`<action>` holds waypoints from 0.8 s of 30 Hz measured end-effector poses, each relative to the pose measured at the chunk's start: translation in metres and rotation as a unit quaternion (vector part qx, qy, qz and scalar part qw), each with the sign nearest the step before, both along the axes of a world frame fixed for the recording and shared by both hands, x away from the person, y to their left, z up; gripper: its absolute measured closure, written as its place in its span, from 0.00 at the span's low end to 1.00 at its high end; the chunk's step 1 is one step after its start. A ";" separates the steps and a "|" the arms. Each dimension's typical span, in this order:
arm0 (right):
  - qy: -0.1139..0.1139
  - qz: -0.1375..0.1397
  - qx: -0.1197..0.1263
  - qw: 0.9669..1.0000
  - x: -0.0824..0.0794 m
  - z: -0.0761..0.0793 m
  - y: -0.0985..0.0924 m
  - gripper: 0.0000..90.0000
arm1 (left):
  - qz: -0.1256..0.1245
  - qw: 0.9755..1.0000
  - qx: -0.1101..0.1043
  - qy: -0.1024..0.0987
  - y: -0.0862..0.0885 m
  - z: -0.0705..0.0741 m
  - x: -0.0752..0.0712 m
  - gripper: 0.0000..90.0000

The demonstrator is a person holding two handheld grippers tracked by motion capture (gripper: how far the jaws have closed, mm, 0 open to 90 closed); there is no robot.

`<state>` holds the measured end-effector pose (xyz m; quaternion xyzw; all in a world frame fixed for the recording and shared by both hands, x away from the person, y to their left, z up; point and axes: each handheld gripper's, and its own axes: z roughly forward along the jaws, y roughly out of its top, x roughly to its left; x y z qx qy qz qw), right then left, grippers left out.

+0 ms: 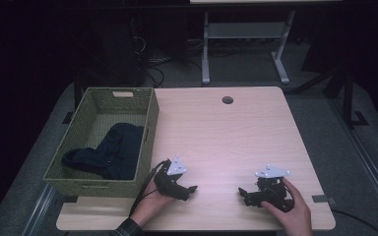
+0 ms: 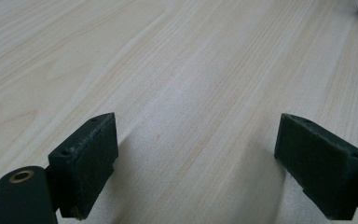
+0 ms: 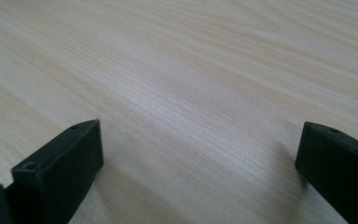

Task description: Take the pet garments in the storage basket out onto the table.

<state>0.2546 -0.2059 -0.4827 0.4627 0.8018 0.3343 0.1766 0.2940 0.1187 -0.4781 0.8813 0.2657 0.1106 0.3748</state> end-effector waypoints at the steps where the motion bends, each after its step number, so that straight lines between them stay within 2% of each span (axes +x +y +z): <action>1: 0.000 0.000 0.000 1.000 0.000 0.000 0.000 0.00 | 0.000 1.000 0.000 0.000 0.000 0.000 0.000 0.14; 13: 0.000 0.000 0.000 1.000 0.000 0.000 0.000 0.00 | 0.004 1.000 0.000 0.000 0.000 0.000 -0.001 0.15; 18: 0.000 0.000 0.000 1.000 0.000 0.000 0.000 0.00 | 0.005 1.000 0.000 0.006 -0.001 0.002 0.000 0.15; 24: 0.000 0.000 0.000 1.000 0.000 0.000 0.000 0.00 | 0.008 1.000 -0.003 0.003 0.000 0.006 0.000 0.16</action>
